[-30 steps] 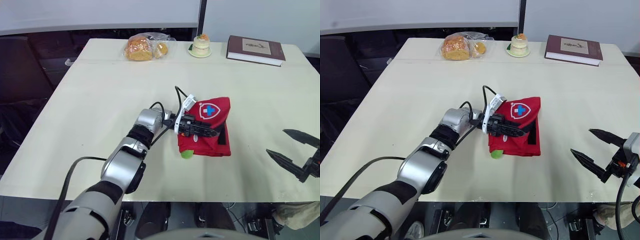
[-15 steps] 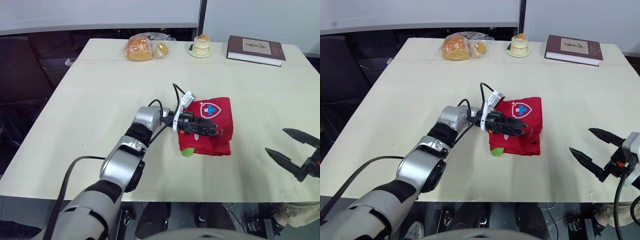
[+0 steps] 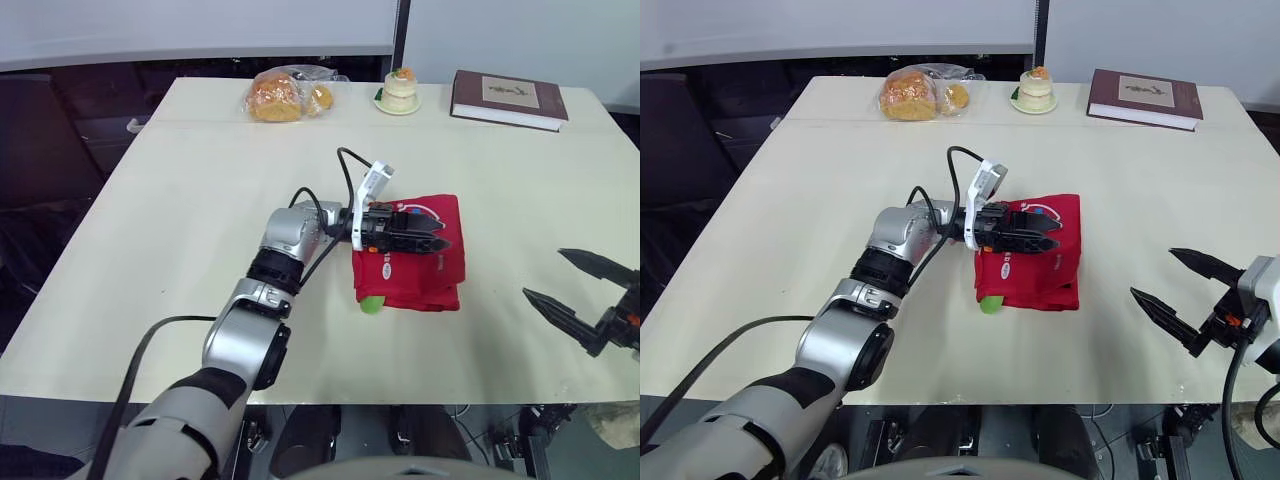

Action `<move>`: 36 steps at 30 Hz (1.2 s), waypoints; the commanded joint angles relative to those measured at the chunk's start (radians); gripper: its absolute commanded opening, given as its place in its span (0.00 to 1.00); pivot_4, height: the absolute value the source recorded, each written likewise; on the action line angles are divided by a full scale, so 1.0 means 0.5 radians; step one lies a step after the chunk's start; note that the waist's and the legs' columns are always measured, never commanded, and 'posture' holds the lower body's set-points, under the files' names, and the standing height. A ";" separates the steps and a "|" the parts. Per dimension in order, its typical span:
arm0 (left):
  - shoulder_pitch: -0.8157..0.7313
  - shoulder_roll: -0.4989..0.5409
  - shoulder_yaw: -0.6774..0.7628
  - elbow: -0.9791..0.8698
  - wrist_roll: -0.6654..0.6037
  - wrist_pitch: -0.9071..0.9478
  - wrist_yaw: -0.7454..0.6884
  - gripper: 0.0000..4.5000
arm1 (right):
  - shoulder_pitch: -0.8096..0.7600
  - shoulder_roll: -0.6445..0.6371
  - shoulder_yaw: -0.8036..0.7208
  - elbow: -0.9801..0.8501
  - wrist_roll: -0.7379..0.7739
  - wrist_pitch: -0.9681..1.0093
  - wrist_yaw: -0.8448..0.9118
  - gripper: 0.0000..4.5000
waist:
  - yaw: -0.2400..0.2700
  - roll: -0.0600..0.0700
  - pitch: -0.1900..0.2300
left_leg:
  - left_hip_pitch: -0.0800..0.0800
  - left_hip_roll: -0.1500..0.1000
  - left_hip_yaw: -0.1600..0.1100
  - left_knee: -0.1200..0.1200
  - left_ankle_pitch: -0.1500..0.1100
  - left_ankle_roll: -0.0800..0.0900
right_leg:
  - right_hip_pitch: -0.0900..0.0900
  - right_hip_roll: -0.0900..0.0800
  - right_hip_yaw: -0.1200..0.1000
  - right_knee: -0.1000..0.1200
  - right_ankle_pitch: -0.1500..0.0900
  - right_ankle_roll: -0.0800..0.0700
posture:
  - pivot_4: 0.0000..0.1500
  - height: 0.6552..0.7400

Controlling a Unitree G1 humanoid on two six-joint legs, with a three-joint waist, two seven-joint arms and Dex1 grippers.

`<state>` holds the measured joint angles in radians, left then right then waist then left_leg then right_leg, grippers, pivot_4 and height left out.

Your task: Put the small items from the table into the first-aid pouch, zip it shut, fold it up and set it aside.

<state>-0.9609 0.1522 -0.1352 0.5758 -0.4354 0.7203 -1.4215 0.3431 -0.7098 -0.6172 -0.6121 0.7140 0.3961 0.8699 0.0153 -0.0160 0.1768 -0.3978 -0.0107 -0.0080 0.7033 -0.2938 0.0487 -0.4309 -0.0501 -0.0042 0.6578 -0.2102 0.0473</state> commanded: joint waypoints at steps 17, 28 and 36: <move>0.264 0.526 -0.035 -0.676 0.079 -0.633 -0.185 1.00 | -0.965 0.050 0.979 0.478 -0.271 -0.095 0.034 0.05 | -0.006 0.001 0.002 | 0.000 -0.001 0.001 0.001 0.000 0.000 | -0.001 -0.002 0.000 0.000 0.000 -0.001 | 1.00 0.87; 0.281 0.702 -0.049 -0.994 0.159 -0.749 -0.048 1.00 | -0.804 0.055 1.306 0.945 -0.799 -0.552 0.161 0.00 | -0.009 0.002 0.002 | 0.001 -0.002 0.001 0.001 0.001 -0.001 | 0.000 -0.002 0.000 0.001 0.000 -0.001 | 1.00 0.87; 0.295 0.722 -0.052 -1.048 0.139 -0.709 0.016 1.00 | -0.621 -0.082 1.291 0.857 -0.820 -0.510 0.261 0.00 | -0.005 0.001 0.001 | 0.002 0.001 0.000 0.001 0.001 -0.001 | 0.000 0.000 -0.001 0.002 0.000 -0.001 | 1.00 0.87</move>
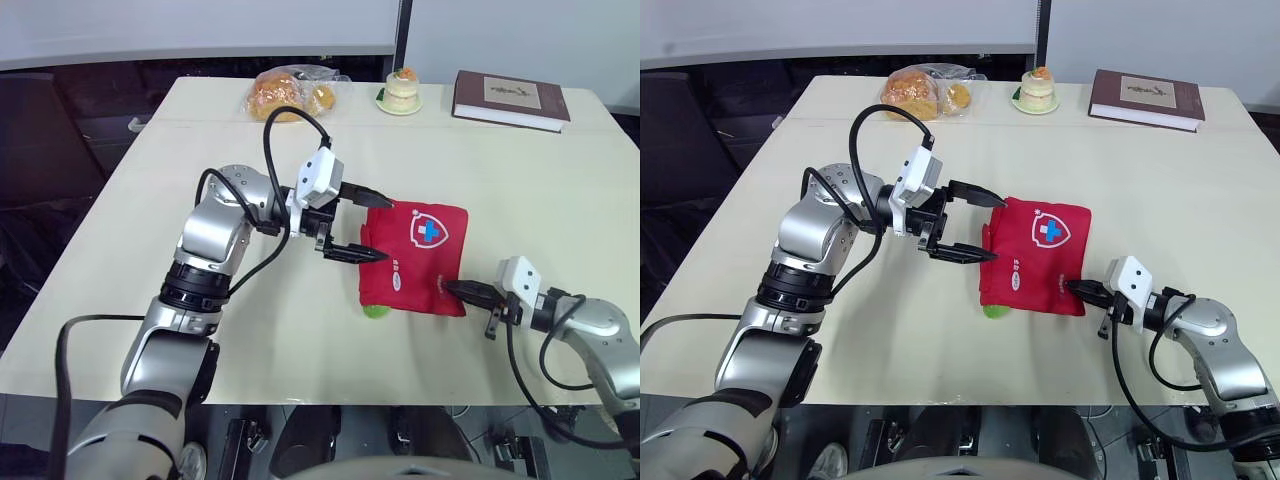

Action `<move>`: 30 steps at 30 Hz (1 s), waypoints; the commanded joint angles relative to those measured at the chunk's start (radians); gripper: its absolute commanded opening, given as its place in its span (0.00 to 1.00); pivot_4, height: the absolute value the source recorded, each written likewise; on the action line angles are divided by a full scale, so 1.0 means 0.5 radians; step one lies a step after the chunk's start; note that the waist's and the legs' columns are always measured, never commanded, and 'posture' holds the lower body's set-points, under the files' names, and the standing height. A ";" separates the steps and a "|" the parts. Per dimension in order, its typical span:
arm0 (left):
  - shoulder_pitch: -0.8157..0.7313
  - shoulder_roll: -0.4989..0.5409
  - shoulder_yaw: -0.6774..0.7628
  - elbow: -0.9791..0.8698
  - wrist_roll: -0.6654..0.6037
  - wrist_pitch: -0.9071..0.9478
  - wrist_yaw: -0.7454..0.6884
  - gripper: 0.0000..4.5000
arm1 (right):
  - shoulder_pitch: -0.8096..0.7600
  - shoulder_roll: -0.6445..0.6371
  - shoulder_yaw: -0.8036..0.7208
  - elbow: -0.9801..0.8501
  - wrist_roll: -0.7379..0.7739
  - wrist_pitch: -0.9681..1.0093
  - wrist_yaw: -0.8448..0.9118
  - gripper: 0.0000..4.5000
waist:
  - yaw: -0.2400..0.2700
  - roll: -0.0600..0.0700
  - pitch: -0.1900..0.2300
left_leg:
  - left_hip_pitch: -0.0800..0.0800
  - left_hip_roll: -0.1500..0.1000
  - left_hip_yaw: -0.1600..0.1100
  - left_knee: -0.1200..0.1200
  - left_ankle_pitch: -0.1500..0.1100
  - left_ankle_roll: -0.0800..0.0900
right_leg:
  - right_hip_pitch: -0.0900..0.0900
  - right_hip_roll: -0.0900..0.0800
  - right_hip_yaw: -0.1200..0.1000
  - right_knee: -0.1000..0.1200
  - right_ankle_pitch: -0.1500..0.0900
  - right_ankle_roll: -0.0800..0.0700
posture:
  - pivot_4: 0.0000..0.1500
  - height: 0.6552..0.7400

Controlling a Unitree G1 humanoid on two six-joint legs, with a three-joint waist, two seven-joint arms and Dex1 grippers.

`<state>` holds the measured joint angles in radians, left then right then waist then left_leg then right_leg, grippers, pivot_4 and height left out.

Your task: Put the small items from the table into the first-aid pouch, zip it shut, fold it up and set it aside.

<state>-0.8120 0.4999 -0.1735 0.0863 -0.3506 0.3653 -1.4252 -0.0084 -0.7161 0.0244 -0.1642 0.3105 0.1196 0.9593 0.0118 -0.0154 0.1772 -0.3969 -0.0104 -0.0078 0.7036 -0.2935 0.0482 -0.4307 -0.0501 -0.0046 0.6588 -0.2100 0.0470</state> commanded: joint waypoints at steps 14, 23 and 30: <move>0.078 0.080 0.005 -0.116 -0.035 0.003 0.058 1.00 | -0.540 0.011 -0.396 -0.023 0.576 0.336 0.047 0.00 | -0.005 0.001 0.001 | 0.000 0.001 0.000 0.000 0.000 0.000 | -0.001 0.001 0.001 -0.001 0.000 0.000 | 1.00 0.87; 0.079 0.099 0.033 -0.138 -0.048 0.036 0.132 1.00 | -1.003 0.322 0.020 0.865 -0.034 0.005 -0.069 0.00 | -0.007 0.002 0.002 | -0.001 -0.001 0.004 0.000 0.002 -0.003 | -0.002 -0.001 0.002 0.000 0.000 0.000 | 1.00 0.87; 0.141 0.139 0.056 -0.188 -0.056 0.083 0.192 1.00 | -0.928 0.297 0.185 1.083 -0.327 -0.074 -0.075 0.00 | -0.014 0.002 0.001 | 0.000 0.000 0.002 0.000 0.003 -0.005 | -0.001 0.000 0.001 0.001 0.000 0.000 | 1.00 0.87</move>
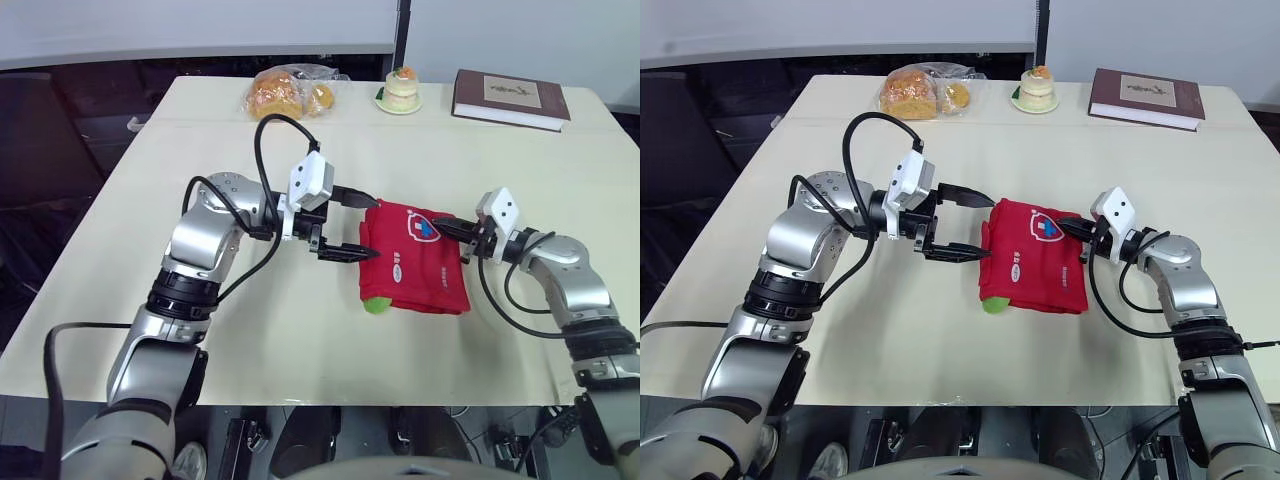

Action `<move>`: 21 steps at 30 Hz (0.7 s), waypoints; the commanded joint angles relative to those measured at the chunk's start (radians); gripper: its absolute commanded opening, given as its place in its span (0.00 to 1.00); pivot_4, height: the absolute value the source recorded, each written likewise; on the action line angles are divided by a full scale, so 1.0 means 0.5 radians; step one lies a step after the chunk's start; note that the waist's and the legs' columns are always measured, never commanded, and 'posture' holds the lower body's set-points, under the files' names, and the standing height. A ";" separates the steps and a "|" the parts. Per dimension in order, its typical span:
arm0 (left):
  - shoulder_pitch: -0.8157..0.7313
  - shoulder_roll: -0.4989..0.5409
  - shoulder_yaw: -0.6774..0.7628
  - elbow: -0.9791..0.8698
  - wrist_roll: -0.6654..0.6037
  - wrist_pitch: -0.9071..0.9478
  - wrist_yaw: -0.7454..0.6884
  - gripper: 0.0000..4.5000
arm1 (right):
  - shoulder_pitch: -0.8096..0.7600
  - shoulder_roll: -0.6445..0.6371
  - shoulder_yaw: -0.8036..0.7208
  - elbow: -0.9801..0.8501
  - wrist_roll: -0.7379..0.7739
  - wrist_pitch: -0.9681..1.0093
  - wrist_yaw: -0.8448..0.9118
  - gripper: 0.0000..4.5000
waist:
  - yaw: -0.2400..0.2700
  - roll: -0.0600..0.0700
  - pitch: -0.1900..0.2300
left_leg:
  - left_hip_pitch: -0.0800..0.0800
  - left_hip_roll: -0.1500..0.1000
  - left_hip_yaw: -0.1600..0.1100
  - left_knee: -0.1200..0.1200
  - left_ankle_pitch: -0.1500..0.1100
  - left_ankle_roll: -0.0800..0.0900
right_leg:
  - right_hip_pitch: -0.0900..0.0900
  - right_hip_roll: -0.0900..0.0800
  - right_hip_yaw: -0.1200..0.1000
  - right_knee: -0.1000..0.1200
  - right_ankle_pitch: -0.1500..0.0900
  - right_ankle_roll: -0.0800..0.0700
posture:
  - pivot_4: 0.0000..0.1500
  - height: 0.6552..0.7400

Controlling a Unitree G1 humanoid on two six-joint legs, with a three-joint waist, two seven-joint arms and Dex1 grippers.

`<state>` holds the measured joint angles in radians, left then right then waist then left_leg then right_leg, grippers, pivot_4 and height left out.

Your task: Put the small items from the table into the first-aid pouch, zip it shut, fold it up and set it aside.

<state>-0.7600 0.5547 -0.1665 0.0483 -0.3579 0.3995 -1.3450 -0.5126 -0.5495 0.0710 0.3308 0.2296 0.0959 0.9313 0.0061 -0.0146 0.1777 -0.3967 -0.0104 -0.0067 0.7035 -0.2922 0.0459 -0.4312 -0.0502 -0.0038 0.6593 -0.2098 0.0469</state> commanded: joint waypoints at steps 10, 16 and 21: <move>0.202 0.129 0.085 -0.224 -0.099 0.144 0.076 1.00 | 0.273 -0.048 -0.403 -0.447 0.425 0.396 -0.062 0.00 | -0.012 0.001 0.000 | 0.000 0.000 -0.001 0.000 -0.001 0.002 | 0.000 -0.001 0.000 0.002 0.000 0.000 | 1.00 0.87; 0.218 0.229 0.132 -0.191 -0.067 0.061 0.083 1.00 | 0.451 -0.084 -0.561 -0.728 0.803 0.972 -0.111 0.61 | -0.014 0.002 0.000 | 0.000 0.001 -0.003 0.000 -0.003 0.004 | 0.000 -0.002 -0.002 0.002 0.000 0.000 | 1.00 0.87; 0.210 0.267 0.150 -0.210 -0.092 0.048 0.091 1.00 | 0.542 -0.110 -0.571 -0.852 1.028 1.420 -0.168 0.99 | -0.014 0.002 0.000 | -0.001 0.001 -0.002 -0.001 -0.003 0.005 | 0.000 -0.002 -0.002 0.001 0.000 0.000 | 1.00 0.87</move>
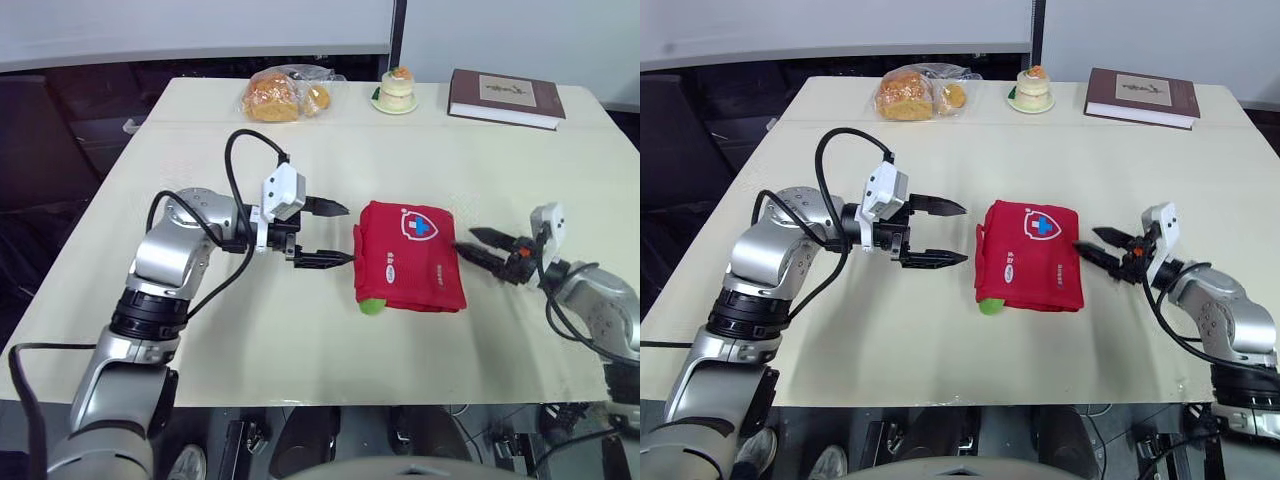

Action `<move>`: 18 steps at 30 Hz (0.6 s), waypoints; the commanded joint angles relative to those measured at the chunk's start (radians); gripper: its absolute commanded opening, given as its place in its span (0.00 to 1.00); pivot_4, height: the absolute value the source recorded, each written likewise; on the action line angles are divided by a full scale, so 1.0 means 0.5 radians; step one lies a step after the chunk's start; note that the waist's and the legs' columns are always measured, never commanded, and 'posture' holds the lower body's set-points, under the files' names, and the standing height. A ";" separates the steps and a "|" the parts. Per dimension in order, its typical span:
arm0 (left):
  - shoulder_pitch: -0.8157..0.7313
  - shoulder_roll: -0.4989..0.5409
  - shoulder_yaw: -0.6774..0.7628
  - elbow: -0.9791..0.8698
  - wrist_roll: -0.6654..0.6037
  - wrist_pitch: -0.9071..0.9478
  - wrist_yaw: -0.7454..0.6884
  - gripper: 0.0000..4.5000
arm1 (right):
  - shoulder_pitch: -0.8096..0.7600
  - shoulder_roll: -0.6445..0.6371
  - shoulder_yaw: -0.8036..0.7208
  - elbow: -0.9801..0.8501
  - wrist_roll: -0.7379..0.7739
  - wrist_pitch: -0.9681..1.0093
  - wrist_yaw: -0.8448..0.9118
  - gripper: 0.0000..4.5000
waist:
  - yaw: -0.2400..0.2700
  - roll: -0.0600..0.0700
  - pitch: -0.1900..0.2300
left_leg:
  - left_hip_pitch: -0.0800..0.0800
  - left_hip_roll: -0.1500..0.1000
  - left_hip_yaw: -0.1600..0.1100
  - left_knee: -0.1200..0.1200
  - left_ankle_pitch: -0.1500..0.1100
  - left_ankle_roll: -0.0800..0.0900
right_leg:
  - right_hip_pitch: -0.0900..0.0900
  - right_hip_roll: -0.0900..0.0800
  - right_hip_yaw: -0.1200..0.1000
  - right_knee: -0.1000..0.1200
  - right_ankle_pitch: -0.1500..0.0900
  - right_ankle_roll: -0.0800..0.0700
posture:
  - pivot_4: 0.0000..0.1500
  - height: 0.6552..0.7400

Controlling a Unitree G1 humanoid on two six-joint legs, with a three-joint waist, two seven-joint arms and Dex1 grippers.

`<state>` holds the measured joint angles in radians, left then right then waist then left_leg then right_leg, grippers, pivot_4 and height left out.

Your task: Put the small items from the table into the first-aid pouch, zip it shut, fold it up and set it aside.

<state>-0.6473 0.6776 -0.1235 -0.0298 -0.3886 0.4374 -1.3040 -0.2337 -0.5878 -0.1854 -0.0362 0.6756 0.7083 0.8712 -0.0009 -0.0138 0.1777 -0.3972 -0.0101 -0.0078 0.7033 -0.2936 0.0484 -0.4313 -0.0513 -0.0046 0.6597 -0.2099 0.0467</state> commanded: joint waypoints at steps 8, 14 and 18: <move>-0.012 0.022 0.062 -0.057 -0.025 -0.070 0.051 1.00 | -0.018 -0.070 0.132 -0.167 0.088 0.488 -0.114 0.99 | -0.004 0.000 0.000 | 0.000 0.000 0.000 0.000 0.000 0.000 | 0.000 0.000 0.000 -0.001 0.000 0.000 | 1.00 0.87; -0.009 0.013 0.072 -0.081 -0.037 -0.069 0.082 1.00 | -0.060 0.025 0.070 -0.151 0.174 0.579 -0.171 0.80 | -0.016 -0.001 0.000 | 0.000 0.000 -0.001 0.000 0.000 0.000 | 0.000 0.002 -0.001 0.000 0.000 0.000 | 1.00 0.87; -0.001 0.009 0.086 -0.101 -0.058 -0.059 0.110 1.00 | -0.054 0.101 -0.048 -0.152 0.294 0.665 -0.240 0.40 | -0.016 -0.001 0.000 | 0.000 0.000 -0.001 0.000 0.000 0.000 | 0.000 0.001 0.000 -0.001 0.000 0.000 | 1.00 0.87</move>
<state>-0.6469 0.6771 -0.1200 -0.0324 -0.3955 0.4184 -1.2596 -0.2572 -0.5548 -0.1585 -0.0994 0.7774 1.0234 0.7757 -0.0091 -0.0142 0.1775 -0.3973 -0.0100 -0.0081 0.7031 -0.2937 0.0485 -0.4314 -0.0508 -0.0049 0.6594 -0.2099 0.0469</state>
